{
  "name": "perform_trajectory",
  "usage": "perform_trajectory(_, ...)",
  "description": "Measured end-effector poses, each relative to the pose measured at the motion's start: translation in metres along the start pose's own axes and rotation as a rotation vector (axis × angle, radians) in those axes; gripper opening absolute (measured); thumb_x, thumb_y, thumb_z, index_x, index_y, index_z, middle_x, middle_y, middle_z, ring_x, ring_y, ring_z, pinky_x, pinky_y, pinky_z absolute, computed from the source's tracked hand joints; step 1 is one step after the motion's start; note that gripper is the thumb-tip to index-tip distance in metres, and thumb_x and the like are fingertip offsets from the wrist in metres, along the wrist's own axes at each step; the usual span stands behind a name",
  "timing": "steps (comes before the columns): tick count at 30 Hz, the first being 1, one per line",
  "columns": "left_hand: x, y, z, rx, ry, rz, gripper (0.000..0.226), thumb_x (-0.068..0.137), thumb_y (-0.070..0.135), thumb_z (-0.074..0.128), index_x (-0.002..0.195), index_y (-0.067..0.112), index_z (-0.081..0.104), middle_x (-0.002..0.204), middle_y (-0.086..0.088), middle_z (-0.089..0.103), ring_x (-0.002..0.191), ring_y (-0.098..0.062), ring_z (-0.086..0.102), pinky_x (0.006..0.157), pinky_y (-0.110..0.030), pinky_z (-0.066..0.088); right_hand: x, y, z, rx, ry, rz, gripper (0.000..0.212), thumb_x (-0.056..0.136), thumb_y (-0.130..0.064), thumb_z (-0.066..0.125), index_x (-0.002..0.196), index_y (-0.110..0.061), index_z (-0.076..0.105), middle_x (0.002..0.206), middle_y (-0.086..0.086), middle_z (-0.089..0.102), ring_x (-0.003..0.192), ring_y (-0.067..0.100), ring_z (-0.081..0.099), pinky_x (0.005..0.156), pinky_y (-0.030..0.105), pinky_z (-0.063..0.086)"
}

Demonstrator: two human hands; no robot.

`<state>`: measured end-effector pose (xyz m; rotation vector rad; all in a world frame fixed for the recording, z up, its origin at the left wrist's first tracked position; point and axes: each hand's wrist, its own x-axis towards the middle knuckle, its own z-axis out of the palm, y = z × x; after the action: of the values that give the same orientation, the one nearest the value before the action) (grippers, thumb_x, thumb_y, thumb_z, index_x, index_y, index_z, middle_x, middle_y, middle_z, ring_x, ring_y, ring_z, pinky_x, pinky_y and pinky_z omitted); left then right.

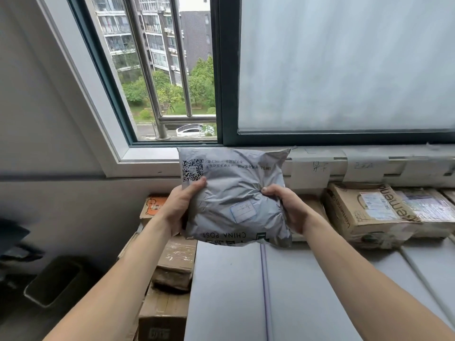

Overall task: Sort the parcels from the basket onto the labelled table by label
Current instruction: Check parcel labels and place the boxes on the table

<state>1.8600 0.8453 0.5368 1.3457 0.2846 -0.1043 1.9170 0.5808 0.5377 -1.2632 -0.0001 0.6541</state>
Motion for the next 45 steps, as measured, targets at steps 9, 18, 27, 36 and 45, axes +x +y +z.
perform_trajectory(9, 0.009, -0.016, 0.001, -0.122, 0.187, 0.01, 0.031, 0.095, 0.034, 0.071, 0.11, 0.008, 0.071, 0.099, -0.013, 0.079, 0.078, -0.027, 0.076, 0.073, -0.04, 0.063, -0.001, -0.003, 0.0, -0.022, -0.04, 0.001, 0.038, 0.101, -0.034, 0.057, 0.131, -0.01, 0.062, 0.115, 0.011, 0.077, 0.092, 0.024, 0.077, 0.07, 0.031, 0.062)
perform_trajectory(18, 0.009, -0.05, 0.014, -0.573, 0.218, -0.1, 0.054, 0.101, 0.054, 0.054, 0.13, 0.011, 0.069, 0.123, -0.017, 0.073, 0.115, -0.039, 0.069, 0.092, -0.05, 0.057, 0.011, 0.026, 0.013, 0.036, -0.091, -0.058, 0.041, 0.086, -0.034, 0.08, 0.119, -0.022, 0.059, 0.103, 0.005, 0.075, 0.095, 0.02, 0.071, 0.103, 0.048, 0.05)
perform_trajectory(27, 0.018, -0.066, 0.002, -0.474, 0.28, -0.047, 0.051, 0.093, 0.034, 0.071, 0.135, 0.007, 0.066, 0.13, -0.015, 0.071, 0.121, -0.036, 0.066, 0.1, -0.047, 0.052, 0.027, 0.032, 0.026, 0.063, 0.192, -0.149, 0.02, 0.092, 0.002, 0.067, 0.102, -0.014, 0.066, 0.082, 0.001, 0.074, 0.072, 0.015, 0.068, 0.064, 0.032, 0.057)
perform_trajectory(36, 0.005, -0.118, -0.037, -0.395, 0.456, -0.28, 0.009, 0.092, -0.002, 0.063, 0.1, 0.001, 0.066, 0.074, -0.014, 0.074, 0.056, -0.022, 0.072, 0.048, -0.031, 0.059, 0.044, 0.081, 0.005, 0.06, 0.378, -0.034, 0.035, 0.097, -0.004, 0.06, 0.13, -0.016, 0.054, 0.113, 0.007, 0.07, 0.08, 0.015, 0.067, 0.059, 0.027, 0.054)
perform_trajectory(45, 0.042, -0.2, -0.033, -0.574, 0.556, -0.432, 0.048, 0.09, -0.012, 0.063, 0.137, -0.003, 0.055, 0.124, -0.026, 0.069, 0.084, -0.031, 0.075, 0.053, -0.037, 0.06, 0.044, 0.172, -0.003, -0.466, 0.637, 0.113, 0.03, 0.095, -0.013, 0.062, 0.124, -0.02, 0.059, 0.125, 0.001, 0.064, 0.111, 0.02, 0.059, 0.096, 0.032, 0.043)
